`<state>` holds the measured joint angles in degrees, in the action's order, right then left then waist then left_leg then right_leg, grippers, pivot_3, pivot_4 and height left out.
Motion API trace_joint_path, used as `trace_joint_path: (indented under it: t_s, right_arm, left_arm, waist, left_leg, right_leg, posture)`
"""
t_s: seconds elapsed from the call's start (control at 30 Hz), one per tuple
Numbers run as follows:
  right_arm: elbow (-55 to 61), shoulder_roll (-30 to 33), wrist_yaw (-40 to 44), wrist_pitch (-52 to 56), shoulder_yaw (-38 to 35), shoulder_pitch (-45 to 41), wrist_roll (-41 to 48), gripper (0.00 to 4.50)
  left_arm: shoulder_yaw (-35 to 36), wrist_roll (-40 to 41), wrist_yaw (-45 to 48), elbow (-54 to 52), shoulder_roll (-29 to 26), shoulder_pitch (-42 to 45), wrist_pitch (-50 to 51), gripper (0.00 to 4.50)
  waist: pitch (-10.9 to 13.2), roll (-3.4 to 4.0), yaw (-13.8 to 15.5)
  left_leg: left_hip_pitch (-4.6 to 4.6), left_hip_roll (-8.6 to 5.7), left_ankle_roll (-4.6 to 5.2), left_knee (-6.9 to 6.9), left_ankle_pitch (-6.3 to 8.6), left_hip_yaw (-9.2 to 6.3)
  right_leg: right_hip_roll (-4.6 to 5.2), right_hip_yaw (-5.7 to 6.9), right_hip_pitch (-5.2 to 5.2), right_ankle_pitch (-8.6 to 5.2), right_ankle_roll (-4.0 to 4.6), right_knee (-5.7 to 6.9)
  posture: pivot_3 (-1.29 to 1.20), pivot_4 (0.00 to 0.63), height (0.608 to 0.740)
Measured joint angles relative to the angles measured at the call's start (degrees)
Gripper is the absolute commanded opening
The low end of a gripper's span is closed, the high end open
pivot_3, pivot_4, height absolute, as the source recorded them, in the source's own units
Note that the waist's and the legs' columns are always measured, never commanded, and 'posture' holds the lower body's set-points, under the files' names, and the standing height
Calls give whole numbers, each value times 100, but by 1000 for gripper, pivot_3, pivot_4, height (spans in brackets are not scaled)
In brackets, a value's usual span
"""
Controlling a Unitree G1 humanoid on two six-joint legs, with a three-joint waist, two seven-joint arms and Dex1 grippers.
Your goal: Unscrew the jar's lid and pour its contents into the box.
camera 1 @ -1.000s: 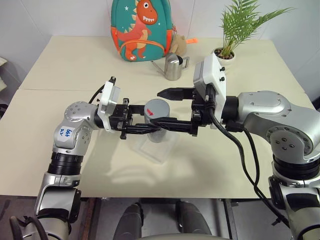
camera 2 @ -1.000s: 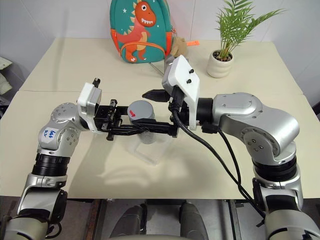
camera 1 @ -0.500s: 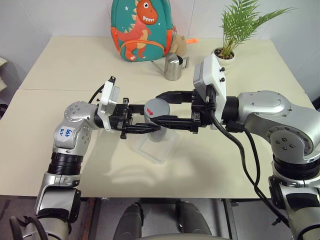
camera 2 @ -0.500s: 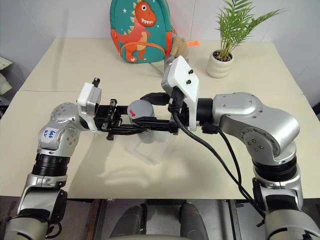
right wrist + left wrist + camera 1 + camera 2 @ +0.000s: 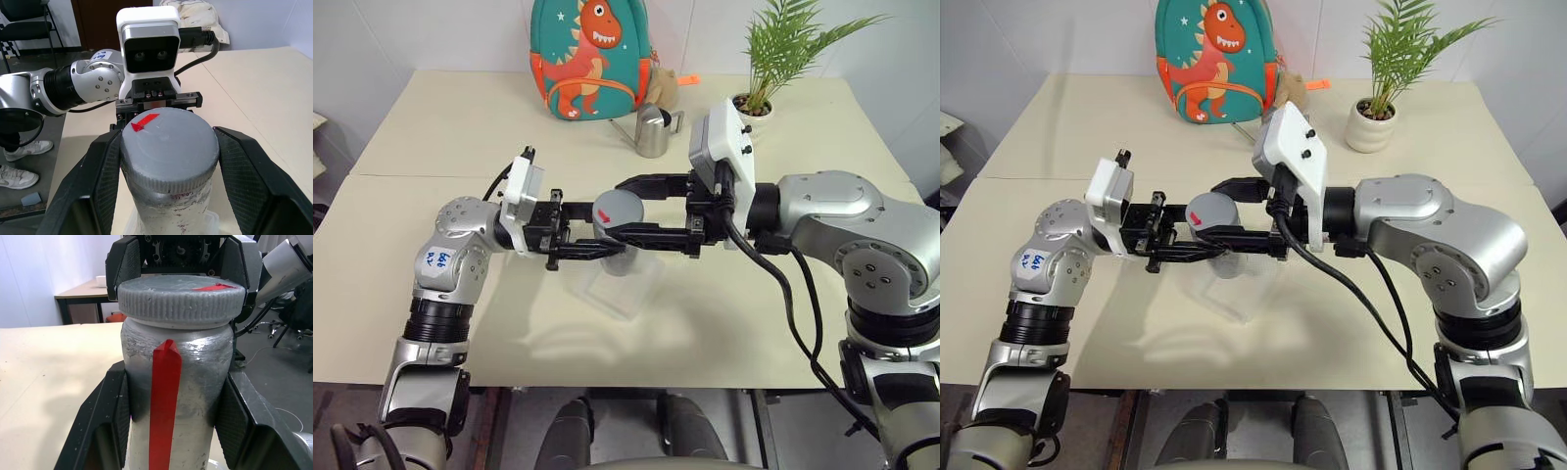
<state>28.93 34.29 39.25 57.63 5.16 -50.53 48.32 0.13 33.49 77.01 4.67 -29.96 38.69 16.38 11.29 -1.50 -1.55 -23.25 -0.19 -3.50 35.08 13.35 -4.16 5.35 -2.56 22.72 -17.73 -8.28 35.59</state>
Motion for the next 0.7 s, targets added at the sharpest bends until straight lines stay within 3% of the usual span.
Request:
trace_joint_path:
  t_s: [0.3, 0.47, 0.7]
  right_arm:
    - [-242, 83, 229, -20, 109, -251, -65, 2611]
    - [-552, 345, 217, -438, -277, -660, -506, 2611]
    - [-720, 388, 336, -631, -285, -651, -761, 2611]
  left_arm:
    - [-3, -2, -34, -56, -23, -6, 72, 1938]
    - [-231, -59, 62, -95, -94, -276, 236, 1938]
    - [-232, -63, 26, -139, -95, -274, 231, 1938]
  waist:
    - [0, 0, -1]
    - [2, 1, 2]
    - [3, 2, 1]
  left_leg:
    - [0, 0, 0, 0, 0, 0]
    - [0, 0, 0, -3, 0, 2]
    - [-1, -1, 0, -3, 0, 2]
  right_leg:
    - [0, 0, 1, 0, 0, 0]
    - [0, -1, 1, 0, 0, -3]
    - [0, -1, 1, -1, 0, -3]
  posture:
    - [0, 150, 740]
    - [0, 150, 740]
    - [0, 150, 740]
